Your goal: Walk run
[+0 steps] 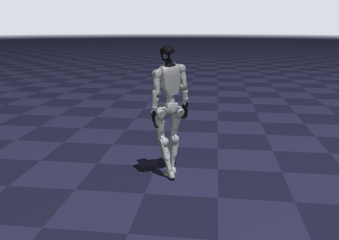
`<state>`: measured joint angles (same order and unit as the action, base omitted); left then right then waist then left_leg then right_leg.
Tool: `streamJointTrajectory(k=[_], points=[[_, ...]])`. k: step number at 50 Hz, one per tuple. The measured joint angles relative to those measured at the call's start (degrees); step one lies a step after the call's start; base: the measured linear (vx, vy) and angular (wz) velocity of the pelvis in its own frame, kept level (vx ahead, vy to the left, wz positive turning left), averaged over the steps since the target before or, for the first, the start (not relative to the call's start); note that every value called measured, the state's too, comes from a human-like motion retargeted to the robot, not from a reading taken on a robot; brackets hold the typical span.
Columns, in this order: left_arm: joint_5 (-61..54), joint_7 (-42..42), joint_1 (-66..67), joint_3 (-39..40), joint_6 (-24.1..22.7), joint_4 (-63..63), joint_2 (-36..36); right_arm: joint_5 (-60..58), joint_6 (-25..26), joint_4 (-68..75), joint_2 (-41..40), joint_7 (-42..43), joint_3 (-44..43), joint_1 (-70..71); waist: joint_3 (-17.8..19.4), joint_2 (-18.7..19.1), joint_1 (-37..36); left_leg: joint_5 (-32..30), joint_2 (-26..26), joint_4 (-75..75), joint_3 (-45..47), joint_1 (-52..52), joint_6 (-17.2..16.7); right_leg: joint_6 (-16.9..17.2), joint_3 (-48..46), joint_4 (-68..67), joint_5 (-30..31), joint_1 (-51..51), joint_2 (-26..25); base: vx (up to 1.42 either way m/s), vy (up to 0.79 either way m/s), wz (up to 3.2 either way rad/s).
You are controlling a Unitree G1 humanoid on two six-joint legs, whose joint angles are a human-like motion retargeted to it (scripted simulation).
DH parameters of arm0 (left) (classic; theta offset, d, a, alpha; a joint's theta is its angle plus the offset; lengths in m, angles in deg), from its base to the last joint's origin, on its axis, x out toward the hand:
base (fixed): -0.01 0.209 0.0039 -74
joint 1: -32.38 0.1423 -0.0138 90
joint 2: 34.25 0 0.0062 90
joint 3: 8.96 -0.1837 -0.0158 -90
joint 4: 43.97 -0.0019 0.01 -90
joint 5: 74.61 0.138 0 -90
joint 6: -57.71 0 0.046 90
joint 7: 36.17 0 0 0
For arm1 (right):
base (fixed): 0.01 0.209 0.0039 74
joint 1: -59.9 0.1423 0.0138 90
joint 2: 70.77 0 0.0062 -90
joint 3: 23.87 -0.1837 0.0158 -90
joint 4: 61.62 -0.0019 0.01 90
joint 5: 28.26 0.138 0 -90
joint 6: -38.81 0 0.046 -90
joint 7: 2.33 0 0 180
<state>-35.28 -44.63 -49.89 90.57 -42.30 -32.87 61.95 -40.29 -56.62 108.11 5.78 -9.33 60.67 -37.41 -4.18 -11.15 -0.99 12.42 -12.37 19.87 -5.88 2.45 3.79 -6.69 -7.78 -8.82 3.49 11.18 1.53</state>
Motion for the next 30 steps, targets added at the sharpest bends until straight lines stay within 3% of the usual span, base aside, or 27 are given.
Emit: streamJointTrajectory(k=[3,7,10,15,17,25,30], points=[[-0.47,0.57,-0.02,-0.30,-0.08,0.73,0.44,-0.11,0.12,-0.09,0.42,-0.65,0.49,-0.34,0.43,2.02,-0.02,-4.91,0.10,-5.60,-4.81,-1.29,-0.50,1.97,2.97,1.25,1.74,-0.45,-3.11,-0.08,-0.02,-1.92],[-2.26,-1.05,-1.18,-0.61,0.77,0.79,1.17,-0.62,0.09,-0.21,0.75,-1.00,0.09,-0.30,0.30,3.46,2.08,-4.07,1.61,-9.29,3.76,-2.31,3.96,7.09,5.66,1.92,2.86,0.07,-4.78,-0.15,-0.01,-1.64],[-2.20,-1.39,-3.25,0.06,1.01,1.19,1.28,0.29,-0.76,-0.04,0.59,0.37,0.13,0.31,1.13,4.57,1.71,-3.77,3.60,-11.11,7.73,-2.33,3.16,9.65,7.66,0.07,0.81,2.09,-6.36,-0.30,-0.03,-1.95],[-2.10,-2.40,-6.18,-0.89,0.08,3.37,0.27,1.54,-2.13,0.87,0.96,1.83,-0.32,-0.04,1.38,7.11,1.44,-3.66,6.58,-13.86,13.39,-2.28,4.02,2.45,-5.34,-5.50,-8.83,4.20,-4.77,-0.21,-0.04,-1.22],[-1.82,-2.38,-6.77,-0.95,-0.30,3.71,0.67,0.92,-1.72,1.70,1.44,1.46,-1.02,-1.18,0.57,7.67,0.34,-3.13,7.26,-14.10,15.27,-2.25,4.06,0.72,-6.24,-7.83,-11.58,3.68,-4.71,0.01,0.00,-0.91],[-2.45,-2.71,-6.60,-0.14,-0.73,4.15,2.54,0.95,-0.45,6.03,1.49,0.80,-3.59,-5.62,-1.23,7.86,-0.61,-1.29,7.79,-14.05,18.49,-4.06,3.01,-3.99,-8.37,-2.28,-14.24,-5.97,-6.42,0.13,-0.10,-0.35],[-1.81,-0.29,-4.77,-2.36,-1.33,4.07,3.19,2.62,-0.23,8.13,0.85,0.79,-4.59,-6.02,-1.02,6.66,-0.92,-0.13,7.53,-8.90,17.70,-3.46,0.68,-3.85,-5.89,-0.32,-15.59,-7.22,-5.92,0.14,-0.09,0.30]])
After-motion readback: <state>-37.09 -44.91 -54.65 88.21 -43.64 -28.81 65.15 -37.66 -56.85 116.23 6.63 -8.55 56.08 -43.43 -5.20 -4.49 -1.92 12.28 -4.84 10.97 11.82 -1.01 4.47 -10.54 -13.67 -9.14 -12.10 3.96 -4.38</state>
